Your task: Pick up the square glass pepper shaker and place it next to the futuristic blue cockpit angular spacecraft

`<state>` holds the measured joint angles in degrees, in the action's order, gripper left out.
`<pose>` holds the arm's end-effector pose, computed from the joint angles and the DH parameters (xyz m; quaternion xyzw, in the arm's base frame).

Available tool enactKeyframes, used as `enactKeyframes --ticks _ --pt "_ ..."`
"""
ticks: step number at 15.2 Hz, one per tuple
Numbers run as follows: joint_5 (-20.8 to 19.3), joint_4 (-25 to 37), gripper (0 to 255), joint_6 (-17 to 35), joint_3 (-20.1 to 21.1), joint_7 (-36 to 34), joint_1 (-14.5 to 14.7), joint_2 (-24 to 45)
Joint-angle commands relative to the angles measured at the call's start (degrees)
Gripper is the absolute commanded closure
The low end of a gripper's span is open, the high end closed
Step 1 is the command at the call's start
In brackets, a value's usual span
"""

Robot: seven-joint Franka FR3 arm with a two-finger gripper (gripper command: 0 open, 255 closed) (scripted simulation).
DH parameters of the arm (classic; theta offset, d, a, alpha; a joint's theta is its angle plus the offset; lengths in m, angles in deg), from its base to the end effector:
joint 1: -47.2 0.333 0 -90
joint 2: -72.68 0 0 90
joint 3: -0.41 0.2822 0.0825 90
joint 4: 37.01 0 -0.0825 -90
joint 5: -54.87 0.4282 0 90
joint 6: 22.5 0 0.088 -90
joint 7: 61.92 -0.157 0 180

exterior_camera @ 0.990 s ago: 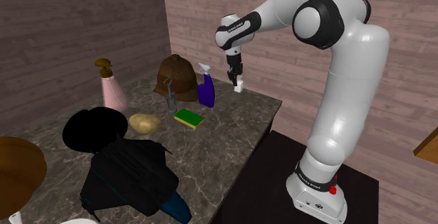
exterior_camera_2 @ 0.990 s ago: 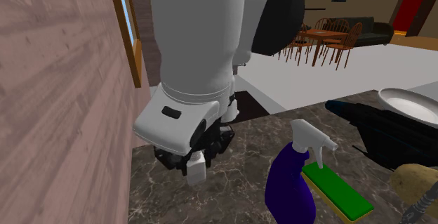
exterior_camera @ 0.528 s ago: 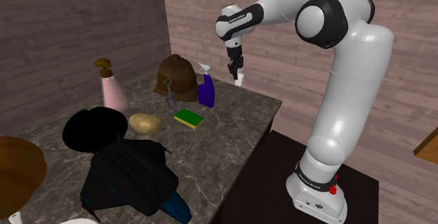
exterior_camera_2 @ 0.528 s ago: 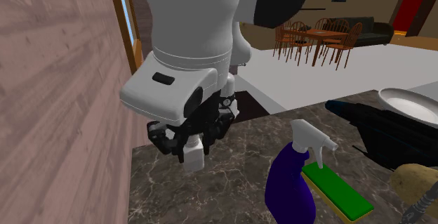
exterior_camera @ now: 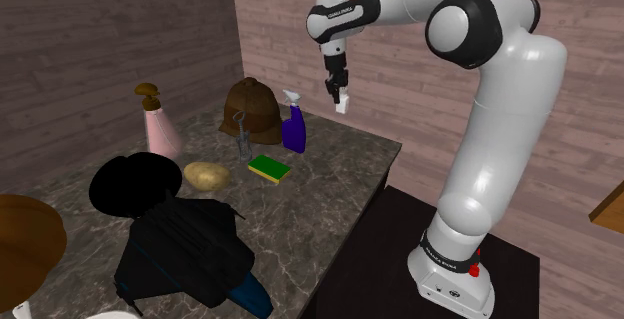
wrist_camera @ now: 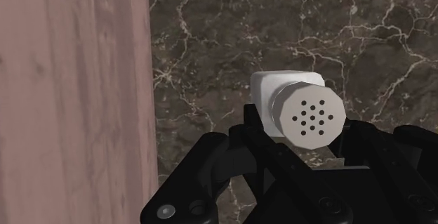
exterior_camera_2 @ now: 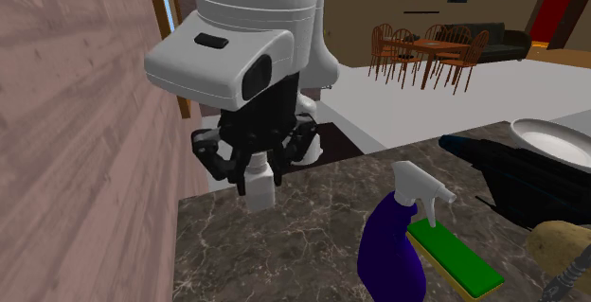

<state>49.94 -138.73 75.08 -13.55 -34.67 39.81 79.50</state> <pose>0.5591 -0.2294 0.3776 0.9922 0.0603 -0.1086 0.0127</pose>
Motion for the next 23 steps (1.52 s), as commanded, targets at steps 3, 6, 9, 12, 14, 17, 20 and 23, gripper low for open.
enactKeyframes --ticks 3,6,9,12,14,17,20,23 --pt "-0.1 2.7 255 -3.0 0.0 0.3 0.0 -0.3" --pt "-0.1 4.4 255 -4.8 0.0 0.4 0.0 -0.4" --pt "0.2 2.9 255 -4.9 1.8 -3.6 2.3 -1.7" --pt "0.7 2.0 255 -5.2 3.6 -7.5 4.4 -2.5" --pt "1.1 1.8 255 -5.4 4.9 -10.1 5.8 -2.7" --pt "1.8 2.0 255 -5.8 6.7 -14.0 7.9 -2.7" --pt "2.6 2.7 255 -6.2 8.6 -17.8 10.0 -2.1" --pt "3.3 4.1 255 -6.7 10.4 -21.6 12.1 -1.1"
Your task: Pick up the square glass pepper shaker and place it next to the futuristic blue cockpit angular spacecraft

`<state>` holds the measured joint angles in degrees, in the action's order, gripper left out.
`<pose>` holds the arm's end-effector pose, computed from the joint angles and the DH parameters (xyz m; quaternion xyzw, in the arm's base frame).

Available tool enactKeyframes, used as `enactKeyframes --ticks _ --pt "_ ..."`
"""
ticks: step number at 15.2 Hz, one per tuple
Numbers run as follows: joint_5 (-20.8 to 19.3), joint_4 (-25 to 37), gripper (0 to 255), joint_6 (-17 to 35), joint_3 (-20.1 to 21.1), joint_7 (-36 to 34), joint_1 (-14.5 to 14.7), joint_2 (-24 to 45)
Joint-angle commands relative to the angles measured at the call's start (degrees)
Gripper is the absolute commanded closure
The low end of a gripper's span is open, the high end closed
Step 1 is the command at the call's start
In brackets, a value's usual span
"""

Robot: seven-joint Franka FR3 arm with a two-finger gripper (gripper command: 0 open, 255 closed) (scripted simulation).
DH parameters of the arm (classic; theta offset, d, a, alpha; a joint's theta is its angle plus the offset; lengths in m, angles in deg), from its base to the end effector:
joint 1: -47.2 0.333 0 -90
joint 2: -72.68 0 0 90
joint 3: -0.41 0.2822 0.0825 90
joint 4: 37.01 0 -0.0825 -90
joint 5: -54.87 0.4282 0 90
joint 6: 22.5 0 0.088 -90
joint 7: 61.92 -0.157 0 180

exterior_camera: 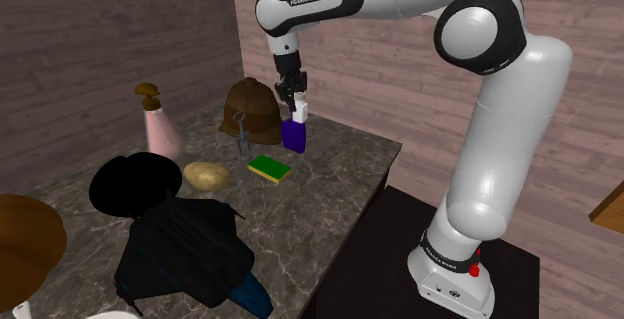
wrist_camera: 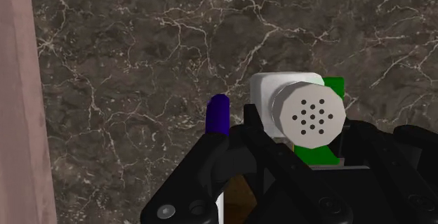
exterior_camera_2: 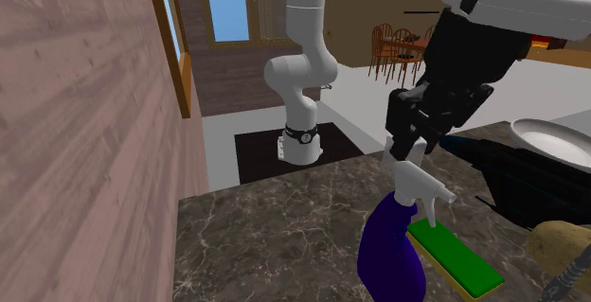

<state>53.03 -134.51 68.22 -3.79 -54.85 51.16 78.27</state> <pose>0.5977 -0.0067 0.4173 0.9921 0.0609 -0.1086 0.0126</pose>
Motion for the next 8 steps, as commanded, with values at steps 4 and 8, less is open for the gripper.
enactKeyframes --ticks 4,8 --pt "1.2 2.8 255 -0.6 2.9 -6.3 3.5 2.3" --pt "1.9 6.9 255 -1.7 5.0 -11.1 6.3 5.4"
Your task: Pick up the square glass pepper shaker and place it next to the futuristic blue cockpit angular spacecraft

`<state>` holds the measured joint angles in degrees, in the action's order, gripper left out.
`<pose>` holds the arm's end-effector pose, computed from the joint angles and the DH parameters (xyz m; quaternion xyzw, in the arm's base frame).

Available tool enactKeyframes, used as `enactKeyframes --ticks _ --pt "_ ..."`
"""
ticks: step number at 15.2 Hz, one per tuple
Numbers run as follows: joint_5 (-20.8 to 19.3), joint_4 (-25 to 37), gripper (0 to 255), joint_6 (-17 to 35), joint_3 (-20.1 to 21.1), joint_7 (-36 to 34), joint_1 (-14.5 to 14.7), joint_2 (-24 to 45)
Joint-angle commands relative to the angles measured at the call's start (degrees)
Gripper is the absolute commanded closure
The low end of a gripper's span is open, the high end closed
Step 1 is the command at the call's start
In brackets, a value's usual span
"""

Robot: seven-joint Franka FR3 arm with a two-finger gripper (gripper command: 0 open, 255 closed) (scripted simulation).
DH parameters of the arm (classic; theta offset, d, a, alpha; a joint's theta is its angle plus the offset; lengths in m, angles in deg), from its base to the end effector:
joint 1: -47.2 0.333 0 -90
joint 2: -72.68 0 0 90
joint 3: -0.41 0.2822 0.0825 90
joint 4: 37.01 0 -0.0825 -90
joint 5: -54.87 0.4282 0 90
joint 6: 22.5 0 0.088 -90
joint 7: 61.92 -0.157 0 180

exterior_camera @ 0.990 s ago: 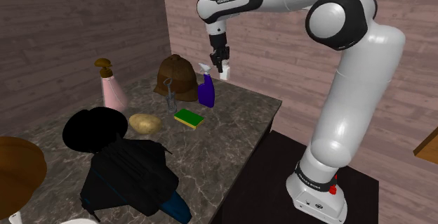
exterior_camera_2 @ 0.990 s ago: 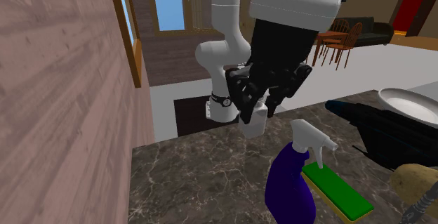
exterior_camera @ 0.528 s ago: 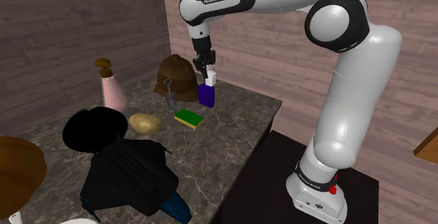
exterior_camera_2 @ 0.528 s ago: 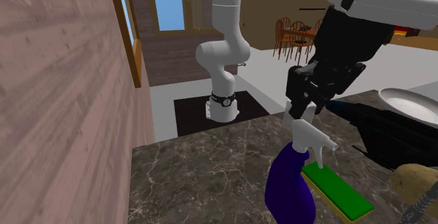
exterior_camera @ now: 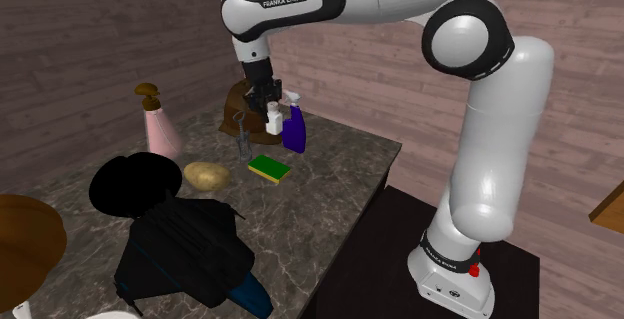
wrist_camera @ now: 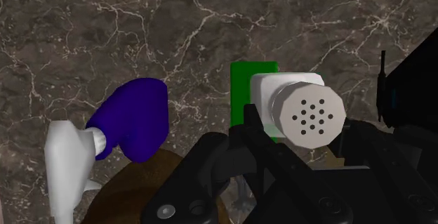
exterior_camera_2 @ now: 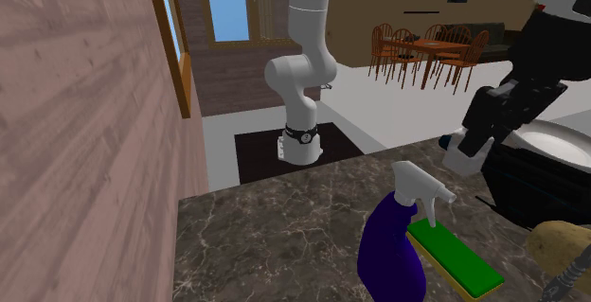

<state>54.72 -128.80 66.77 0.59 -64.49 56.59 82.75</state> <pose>0.6097 0.1023 0.4168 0.9921 0.0608 -0.1089 0.0126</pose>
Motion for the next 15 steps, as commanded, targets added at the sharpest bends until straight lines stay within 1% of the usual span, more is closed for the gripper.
enactKeyframes --ticks 1,5,15 --pt "0.3 2.4 255 -0.6 1.1 -2.7 1.5 1.8" --pt "0.7 7.8 255 -2.0 2.9 -7.0 4.2 5.7" --pt "0.7 0.4 255 5.6 2.8 -6.9 4.1 5.9"
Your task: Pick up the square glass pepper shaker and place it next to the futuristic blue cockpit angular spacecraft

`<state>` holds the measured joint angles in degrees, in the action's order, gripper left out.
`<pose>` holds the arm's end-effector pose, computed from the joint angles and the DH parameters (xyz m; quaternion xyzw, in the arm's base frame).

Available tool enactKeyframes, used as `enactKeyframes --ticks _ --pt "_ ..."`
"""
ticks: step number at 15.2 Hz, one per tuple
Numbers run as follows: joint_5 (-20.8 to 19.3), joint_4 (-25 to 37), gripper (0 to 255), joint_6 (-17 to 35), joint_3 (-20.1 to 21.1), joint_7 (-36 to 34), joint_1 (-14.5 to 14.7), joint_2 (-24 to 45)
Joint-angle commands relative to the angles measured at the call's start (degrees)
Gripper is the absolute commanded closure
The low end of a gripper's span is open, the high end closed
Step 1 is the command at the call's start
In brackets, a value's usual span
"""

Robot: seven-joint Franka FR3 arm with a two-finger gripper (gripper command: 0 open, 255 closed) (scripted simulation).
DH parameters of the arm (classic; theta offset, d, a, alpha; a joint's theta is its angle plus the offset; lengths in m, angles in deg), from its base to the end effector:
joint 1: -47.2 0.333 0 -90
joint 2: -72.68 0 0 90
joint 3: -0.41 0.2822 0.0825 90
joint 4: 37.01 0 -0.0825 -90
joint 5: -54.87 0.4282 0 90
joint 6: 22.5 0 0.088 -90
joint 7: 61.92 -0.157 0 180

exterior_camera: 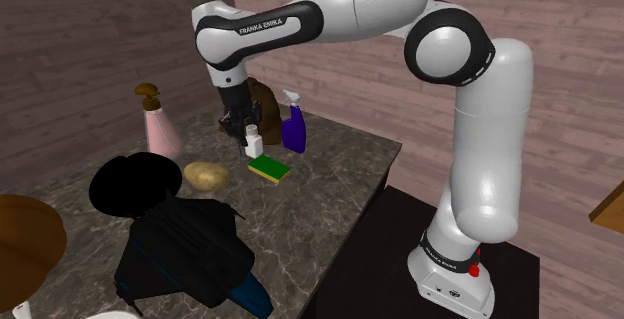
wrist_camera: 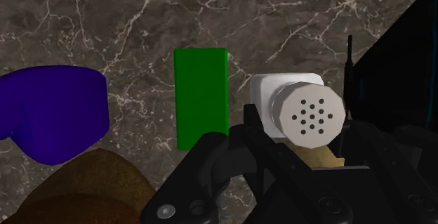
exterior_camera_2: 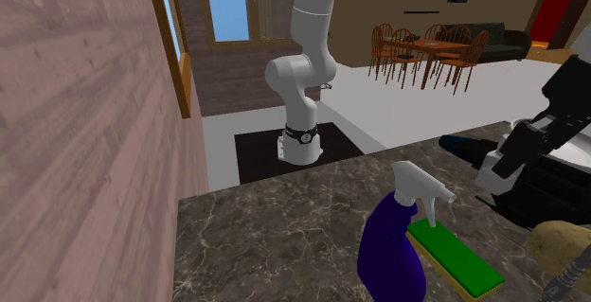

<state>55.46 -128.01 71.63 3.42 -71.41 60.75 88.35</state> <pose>0.6148 0.1826 0.3665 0.9921 0.0602 -0.1090 0.0127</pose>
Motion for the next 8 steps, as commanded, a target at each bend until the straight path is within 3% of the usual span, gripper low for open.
enactKeyframes --ticks 1,8 --pt "0.0 -1.0 255 1.4 0.0 0.0 0.0 0.4" --pt "-0.1 -5.0 255 6.4 0.0 0.1 0.0 1.5"
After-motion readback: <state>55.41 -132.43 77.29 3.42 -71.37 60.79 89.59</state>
